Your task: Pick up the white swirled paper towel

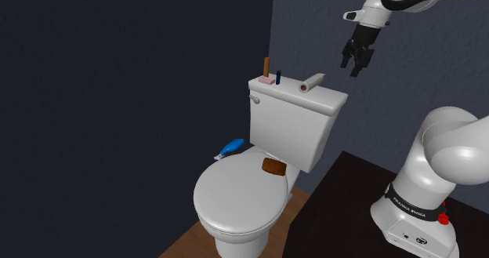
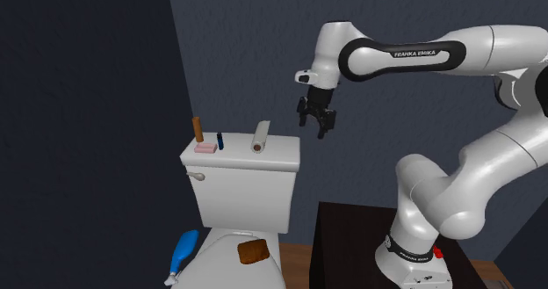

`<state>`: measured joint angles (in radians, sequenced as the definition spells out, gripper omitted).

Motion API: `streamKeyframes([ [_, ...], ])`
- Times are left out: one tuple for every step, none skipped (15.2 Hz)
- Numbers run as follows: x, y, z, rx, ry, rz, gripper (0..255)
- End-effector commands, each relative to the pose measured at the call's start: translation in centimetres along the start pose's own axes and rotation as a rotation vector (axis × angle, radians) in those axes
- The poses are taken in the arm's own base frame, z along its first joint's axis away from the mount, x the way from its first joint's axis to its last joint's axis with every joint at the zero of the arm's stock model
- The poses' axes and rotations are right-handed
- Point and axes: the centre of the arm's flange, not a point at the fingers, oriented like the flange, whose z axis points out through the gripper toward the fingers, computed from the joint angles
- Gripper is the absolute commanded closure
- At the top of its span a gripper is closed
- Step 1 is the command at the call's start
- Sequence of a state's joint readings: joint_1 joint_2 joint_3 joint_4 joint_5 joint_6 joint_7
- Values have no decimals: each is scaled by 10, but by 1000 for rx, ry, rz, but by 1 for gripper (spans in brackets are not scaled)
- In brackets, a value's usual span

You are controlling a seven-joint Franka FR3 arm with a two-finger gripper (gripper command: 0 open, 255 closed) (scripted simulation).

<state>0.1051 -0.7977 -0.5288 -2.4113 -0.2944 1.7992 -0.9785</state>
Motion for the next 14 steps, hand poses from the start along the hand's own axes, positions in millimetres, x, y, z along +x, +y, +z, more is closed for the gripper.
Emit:
streamKeyframes([
  [-11, 23, 12, -3, -3, -71, 0],
  [-15, 34, 18, -5, -4, -104, 0],
  [-19, 45, 23, -6, -6, -136, 0],
  [-23, 56, 28, -7, -7, -169, 0],
  [-26, 68, 33, -8, -8, -201, 0],
  [-29, 79, 38, -9, -9, -234, 0],
  [-32, 91, 43, -10, -10, -266, 0],
  [-34, 102, 49, -11, -11, -299, 0],
  [-36, 114, 54, -12, -12, -331, 0],
  [-37, 126, 59, -13, -13, -364, 0],
  [-38, 138, 64, -14, -14, -397, 0],
  [-39, 150, 69, -15, -15, -429, 0],
  [-40, 162, 74, -17, -16, -462, 0],
  [-39, 174, 79, -18, -17, -494, 0],
])
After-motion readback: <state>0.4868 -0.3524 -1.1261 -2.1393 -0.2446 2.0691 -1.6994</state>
